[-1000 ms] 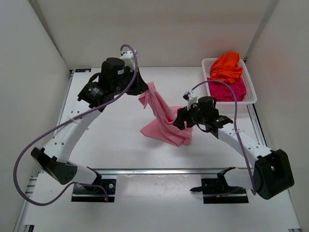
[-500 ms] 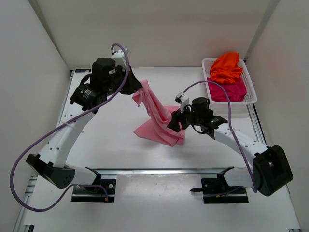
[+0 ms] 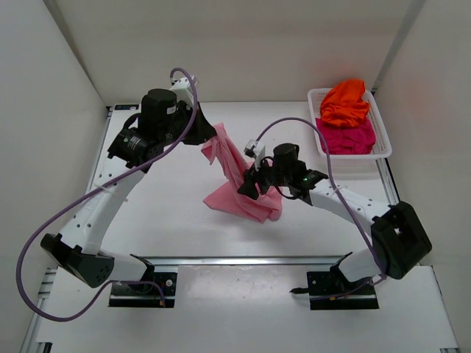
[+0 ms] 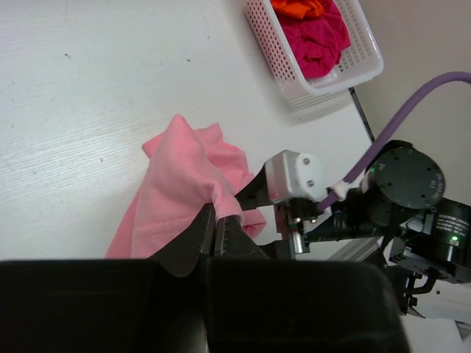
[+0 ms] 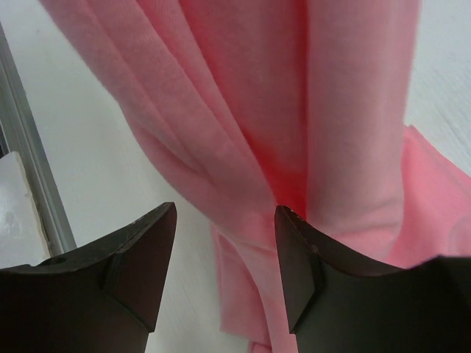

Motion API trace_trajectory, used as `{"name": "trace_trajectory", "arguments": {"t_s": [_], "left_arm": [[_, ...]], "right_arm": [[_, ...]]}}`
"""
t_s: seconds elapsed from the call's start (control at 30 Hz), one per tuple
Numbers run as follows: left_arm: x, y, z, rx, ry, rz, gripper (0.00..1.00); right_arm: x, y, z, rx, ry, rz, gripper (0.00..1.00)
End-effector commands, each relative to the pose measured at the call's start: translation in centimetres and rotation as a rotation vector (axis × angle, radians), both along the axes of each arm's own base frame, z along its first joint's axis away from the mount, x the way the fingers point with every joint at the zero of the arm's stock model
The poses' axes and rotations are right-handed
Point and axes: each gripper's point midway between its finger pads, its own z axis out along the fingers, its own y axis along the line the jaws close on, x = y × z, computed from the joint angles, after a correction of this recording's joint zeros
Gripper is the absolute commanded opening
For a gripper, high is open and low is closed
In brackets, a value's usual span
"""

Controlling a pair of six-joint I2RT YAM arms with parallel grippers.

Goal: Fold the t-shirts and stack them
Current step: Flatten out the tshirt

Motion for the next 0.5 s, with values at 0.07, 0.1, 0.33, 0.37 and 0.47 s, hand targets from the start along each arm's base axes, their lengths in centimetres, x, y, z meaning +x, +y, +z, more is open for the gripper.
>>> {"name": "trace_trajectory", "arguments": {"t_s": [0.07, 0.1, 0.33, 0.37, 0.47], "left_arm": [[-0.2, 0.5, 1.6, -0.025, -0.044, 0.001, 0.0], [-0.1, 0.5, 1.4, -0.022, -0.041, 0.0, 0.0], [0.2, 1.1, 2.0, -0.041, -0.059, 0.017, 0.0], [0.1, 1.1, 2.0, -0.041, -0.058, 0.009, 0.0], [-0.1, 1.3, 2.3, -0.044, -0.075, -0.004, 0.0]], "right_arm": [[1.1, 1.4, -0.1, -0.009, -0.061, 0.035, 0.53], [1.1, 1.4, -0.5, -0.014, -0.052, 0.029, 0.53], [2.7, -0.9, -3.4, -0.073, 0.03, -0.115, 0.05], [3.0, -1.5, -3.4, -0.089, 0.031, -0.148, 0.0], [3.5, -2.9, -2.8, -0.121, 0.036, -0.214, 0.0]]}}
